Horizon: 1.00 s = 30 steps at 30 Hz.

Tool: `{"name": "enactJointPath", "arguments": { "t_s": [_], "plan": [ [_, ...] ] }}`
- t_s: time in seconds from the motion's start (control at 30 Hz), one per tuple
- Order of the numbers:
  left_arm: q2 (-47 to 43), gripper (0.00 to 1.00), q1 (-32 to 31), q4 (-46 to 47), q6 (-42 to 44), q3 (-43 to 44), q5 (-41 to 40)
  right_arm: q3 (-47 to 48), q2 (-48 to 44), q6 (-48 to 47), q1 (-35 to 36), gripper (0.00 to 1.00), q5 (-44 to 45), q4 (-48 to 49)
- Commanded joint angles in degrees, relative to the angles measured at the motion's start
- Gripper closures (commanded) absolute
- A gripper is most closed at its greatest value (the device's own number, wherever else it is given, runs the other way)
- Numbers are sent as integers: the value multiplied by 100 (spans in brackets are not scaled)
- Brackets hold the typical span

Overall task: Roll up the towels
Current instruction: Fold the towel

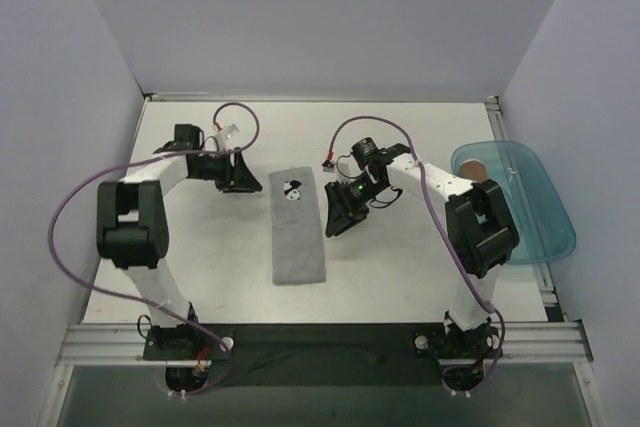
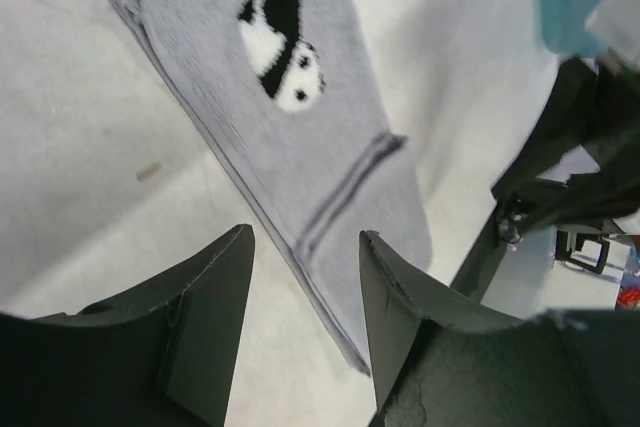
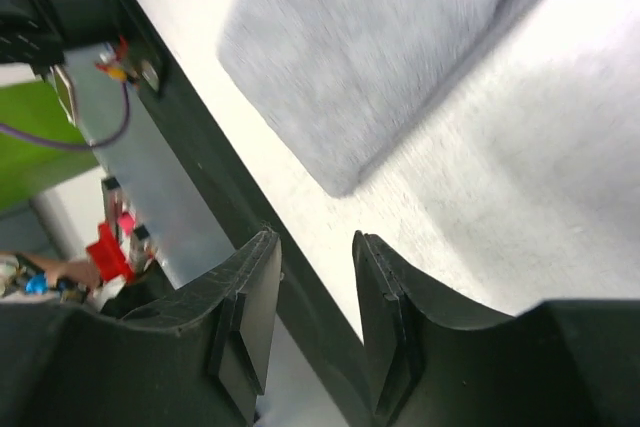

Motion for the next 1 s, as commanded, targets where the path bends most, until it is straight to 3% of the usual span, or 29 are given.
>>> {"name": "enactJointPath", "arguments": {
  "t_s": [0.0, 0.27, 0.47, 0.67, 0.8, 0.9, 0.97],
  "plan": [
    [-1122, 43, 341, 707, -272, -659, 929, 587, -309, 390, 22, 63, -7, 266],
    [-1451, 51, -239, 1947, -1318, -1979, 1090, 1125, 788, 1445, -48, 66, -174, 1075],
    [-836, 64, -494, 2712, -1811, -2173, 1178, 1126, 1326, 1630, -92, 79, -314, 1304],
    [-344, 73, -591, 2511, -1470, -2200, 1029, 932, 1791, 1665, -92, 85, -122, 1480],
    [53, 76, -582, 1571, -924, -1805, 353, 941, 1827, 1630, -136, 87, 81, 1471],
    [176, 76, -503, 1412, -897, -1646, 483, 941, 1661, 1604, -154, 89, 90, 1392],
    [-190, 72, -442, 1394, -819, -1654, 755, 853, 1248, 1412, -136, 90, 143, 1252]
  ]
}}
